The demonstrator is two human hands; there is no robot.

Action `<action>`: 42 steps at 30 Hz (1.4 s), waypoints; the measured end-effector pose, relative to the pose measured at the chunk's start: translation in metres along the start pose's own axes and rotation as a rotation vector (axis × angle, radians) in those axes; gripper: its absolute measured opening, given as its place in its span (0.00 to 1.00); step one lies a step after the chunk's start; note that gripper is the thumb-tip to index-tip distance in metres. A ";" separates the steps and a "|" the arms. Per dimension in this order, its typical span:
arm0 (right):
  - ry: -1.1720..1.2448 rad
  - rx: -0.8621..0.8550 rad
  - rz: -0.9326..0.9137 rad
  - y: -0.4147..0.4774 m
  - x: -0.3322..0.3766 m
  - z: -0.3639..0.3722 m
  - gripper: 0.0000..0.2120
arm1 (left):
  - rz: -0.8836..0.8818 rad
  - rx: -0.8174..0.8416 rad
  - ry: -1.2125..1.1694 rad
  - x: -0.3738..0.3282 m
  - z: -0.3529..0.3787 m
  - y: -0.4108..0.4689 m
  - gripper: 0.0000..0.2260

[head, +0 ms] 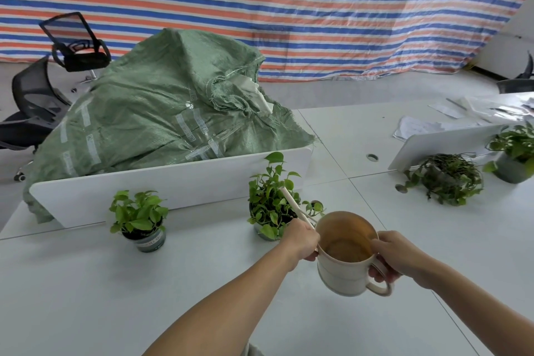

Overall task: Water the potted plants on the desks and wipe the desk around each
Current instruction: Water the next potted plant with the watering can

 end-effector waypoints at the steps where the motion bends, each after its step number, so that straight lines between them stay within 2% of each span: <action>1: -0.002 0.001 0.003 -0.001 -0.001 0.001 0.11 | -0.001 0.004 0.000 0.001 0.002 0.000 0.10; 13: -0.011 -0.038 0.053 -0.003 -0.011 -0.017 0.12 | -0.004 0.043 -0.030 -0.004 0.026 0.012 0.11; 17: 0.002 -0.063 0.042 0.001 -0.005 -0.024 0.09 | 0.000 0.052 -0.038 -0.013 0.025 0.016 0.09; 21: 0.009 -0.067 0.035 0.007 0.000 -0.027 0.13 | 0.016 0.042 -0.044 -0.020 0.017 0.017 0.09; 34: -0.019 0.024 0.012 0.011 -0.001 0.005 0.13 | -0.007 -0.023 -0.014 0.007 -0.008 0.001 0.09; 42: 0.012 0.039 0.018 0.001 -0.024 0.021 0.12 | -0.031 0.008 0.020 0.026 0.004 -0.004 0.10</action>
Point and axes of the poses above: each hand's wrist, its own y-axis towards the middle knuckle, its own z-axis out of the palm, x = y × z, the point moved 9 cm from there along y, towards the middle knuckle, and after that the axes turned 12 degrees about x, right-handed, at the moved point
